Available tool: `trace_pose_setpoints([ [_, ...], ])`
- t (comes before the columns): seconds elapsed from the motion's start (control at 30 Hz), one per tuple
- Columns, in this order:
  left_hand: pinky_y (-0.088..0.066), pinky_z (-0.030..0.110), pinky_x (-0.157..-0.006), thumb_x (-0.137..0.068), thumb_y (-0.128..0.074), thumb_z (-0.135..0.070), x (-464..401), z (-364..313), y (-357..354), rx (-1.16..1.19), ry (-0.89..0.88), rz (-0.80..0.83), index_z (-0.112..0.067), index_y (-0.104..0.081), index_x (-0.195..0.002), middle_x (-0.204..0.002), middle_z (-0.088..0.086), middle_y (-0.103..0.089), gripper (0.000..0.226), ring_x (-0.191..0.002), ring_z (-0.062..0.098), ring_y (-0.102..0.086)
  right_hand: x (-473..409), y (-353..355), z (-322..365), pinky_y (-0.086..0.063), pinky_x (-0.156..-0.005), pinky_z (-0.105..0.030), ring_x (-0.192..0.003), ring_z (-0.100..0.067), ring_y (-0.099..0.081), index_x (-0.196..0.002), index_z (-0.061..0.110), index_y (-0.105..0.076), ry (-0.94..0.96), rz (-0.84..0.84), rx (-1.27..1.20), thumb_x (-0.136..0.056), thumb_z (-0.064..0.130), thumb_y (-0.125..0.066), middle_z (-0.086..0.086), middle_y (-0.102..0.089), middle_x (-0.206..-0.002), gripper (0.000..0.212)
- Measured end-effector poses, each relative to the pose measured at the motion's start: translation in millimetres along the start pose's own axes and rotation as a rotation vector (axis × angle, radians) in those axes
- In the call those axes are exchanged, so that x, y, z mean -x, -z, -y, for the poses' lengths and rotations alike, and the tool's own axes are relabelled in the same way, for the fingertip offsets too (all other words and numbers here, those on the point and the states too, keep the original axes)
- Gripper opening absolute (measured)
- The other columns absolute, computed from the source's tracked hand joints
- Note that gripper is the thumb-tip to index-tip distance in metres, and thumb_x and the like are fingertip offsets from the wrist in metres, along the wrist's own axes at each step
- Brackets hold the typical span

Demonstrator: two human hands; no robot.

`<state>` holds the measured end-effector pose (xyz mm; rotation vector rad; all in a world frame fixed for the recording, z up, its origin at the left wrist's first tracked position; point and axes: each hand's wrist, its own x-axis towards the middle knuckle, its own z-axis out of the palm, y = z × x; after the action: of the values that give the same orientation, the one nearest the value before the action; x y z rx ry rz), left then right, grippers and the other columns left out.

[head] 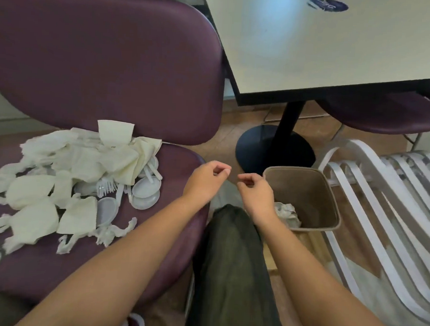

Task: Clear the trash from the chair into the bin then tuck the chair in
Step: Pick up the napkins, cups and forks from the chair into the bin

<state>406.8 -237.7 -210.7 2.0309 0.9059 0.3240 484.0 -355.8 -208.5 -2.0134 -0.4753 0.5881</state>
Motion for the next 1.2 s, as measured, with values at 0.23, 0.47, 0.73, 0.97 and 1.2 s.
trace_pose_setpoints([
  [0.23,-0.043,0.021,-0.080,-0.092,-0.061,-0.030,48.0,62.3,78.4,0.007,0.106,-0.099,-0.029,-0.069,-0.098,-0.097,-0.013,-0.068,0.010,-0.091,0.006,-0.062,33.5,-75.9,27.1,-0.040,-0.080,-0.019,-0.093,-0.012,-0.060,-0.106,0.017,-0.071,0.083,0.159,0.100,-0.090,0.013,-0.059,-0.002,-0.068,-0.108,0.021],
  [0.47,-0.052,0.028,-0.069,-0.087,-0.066,-0.027,106.6,124.8,136.9,-0.098,0.237,-0.162,-0.027,-0.068,-0.096,-0.087,-0.006,-0.071,0.009,-0.073,0.007,-0.066,74.9,-140.6,36.1,-0.049,-0.091,-0.031,-0.102,-0.017,-0.061,-0.107,0.023,-0.072,0.192,0.309,0.308,-0.088,0.019,-0.058,0.002,-0.065,-0.110,0.024],
  [0.73,-0.046,0.030,-0.083,-0.079,-0.073,-0.042,149.8,165.6,160.1,-0.397,0.264,-0.074,-0.033,-0.069,-0.109,-0.098,-0.004,-0.053,0.031,-0.100,0.015,-0.055,102.3,-190.1,41.4,-0.037,-0.100,-0.036,-0.117,-0.019,-0.044,-0.127,0.034,-0.061,0.472,0.443,0.625,-0.087,0.035,-0.062,0.005,-0.056,-0.120,0.040],
  [0.97,-0.045,0.015,-0.070,-0.090,-0.066,-0.030,157.1,177.2,164.0,0.051,0.387,-0.243,-0.027,-0.067,-0.090,-0.085,-0.012,-0.068,0.003,-0.084,0.003,-0.064,111.5,-207.2,30.9,-0.041,-0.087,-0.032,-0.100,-0.016,-0.048,-0.104,0.030,-0.073,0.530,0.352,0.524,-0.092,0.035,-0.061,0.006,-0.062,-0.098,0.018],
  [1.2,-0.056,0.023,-0.063,-0.097,-0.056,-0.017,162.2,163.1,179.4,0.855,0.497,-0.319,-0.012,-0.068,-0.082,-0.082,0.008,-0.069,0.020,-0.075,0.015,-0.065,129.0,-230.9,52.2,-0.046,-0.077,-0.028,-0.092,-0.013,-0.052,-0.101,0.027,-0.076,0.557,0.443,0.239,-0.086,0.037,-0.066,0.010,-0.062,-0.089,0.020],
])
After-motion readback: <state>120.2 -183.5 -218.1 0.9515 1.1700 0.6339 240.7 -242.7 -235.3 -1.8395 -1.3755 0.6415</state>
